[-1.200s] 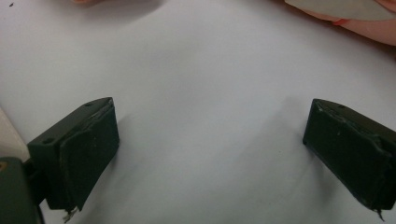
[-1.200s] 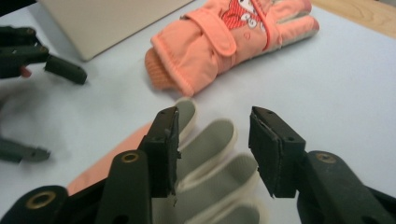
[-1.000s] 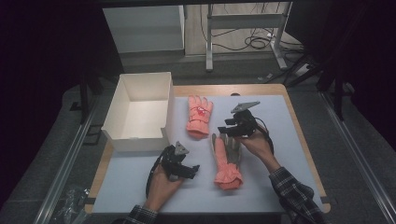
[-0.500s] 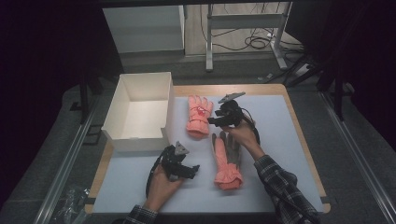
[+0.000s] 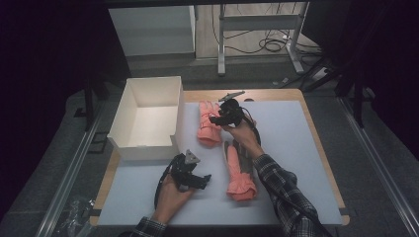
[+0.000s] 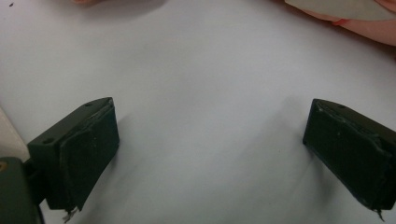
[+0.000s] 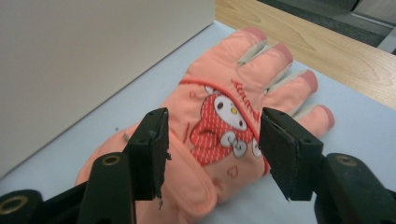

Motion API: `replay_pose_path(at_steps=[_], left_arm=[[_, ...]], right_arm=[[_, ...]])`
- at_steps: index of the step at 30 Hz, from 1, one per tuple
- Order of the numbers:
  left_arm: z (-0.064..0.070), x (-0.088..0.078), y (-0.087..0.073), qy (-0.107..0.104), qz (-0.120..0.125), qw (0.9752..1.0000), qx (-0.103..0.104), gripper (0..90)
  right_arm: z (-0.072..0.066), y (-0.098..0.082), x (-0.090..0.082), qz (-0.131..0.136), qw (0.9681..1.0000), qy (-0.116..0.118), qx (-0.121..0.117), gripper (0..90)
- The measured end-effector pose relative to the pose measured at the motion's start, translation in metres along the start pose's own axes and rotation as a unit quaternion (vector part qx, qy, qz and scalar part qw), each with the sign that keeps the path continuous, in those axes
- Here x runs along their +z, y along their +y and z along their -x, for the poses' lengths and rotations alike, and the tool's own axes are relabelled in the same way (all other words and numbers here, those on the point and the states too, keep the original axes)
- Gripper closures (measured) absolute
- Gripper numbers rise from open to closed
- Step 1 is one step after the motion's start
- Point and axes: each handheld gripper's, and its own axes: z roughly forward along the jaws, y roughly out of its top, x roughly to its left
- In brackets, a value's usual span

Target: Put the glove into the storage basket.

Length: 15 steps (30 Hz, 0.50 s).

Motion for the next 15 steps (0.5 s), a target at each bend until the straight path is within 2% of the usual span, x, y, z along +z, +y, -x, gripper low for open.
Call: replay_pose_path(at_steps=[5, 9, 12, 13, 15], left_arm=[[0.000, 0.000, 0.000, 0.000, 0.000, 1.0000, 0.000, 3.6], [0.000, 0.000, 0.000, 0.000, 0.000, 1.0000, 0.001, 3.6], [0.000, 0.000, 0.000, 0.000, 0.000, 1.0000, 0.001, 3.6], [0.000, 0.000, 0.000, 0.000, 0.000, 1.0000, 0.001, 3.6], [0.000, 0.000, 0.000, 0.000, 0.000, 1.0000, 0.001, 3.6]], right_arm=[[-0.002, 0.007, 0.014, -0.006, 0.9998, -0.017, 0.003, 37.4], [0.000, 0.008, 0.027, -0.023, 0.9992, -0.031, 0.002, 34.8], [0.002, 0.007, 0.032, -0.030, 0.9990, -0.031, 0.007, 34.8], [0.002, 0.007, 0.036, -0.041, 0.9986, -0.033, 0.004, 35.3], [0.002, 0.003, 0.042, -0.054, 0.9980, -0.034, -0.004, 42.3]])
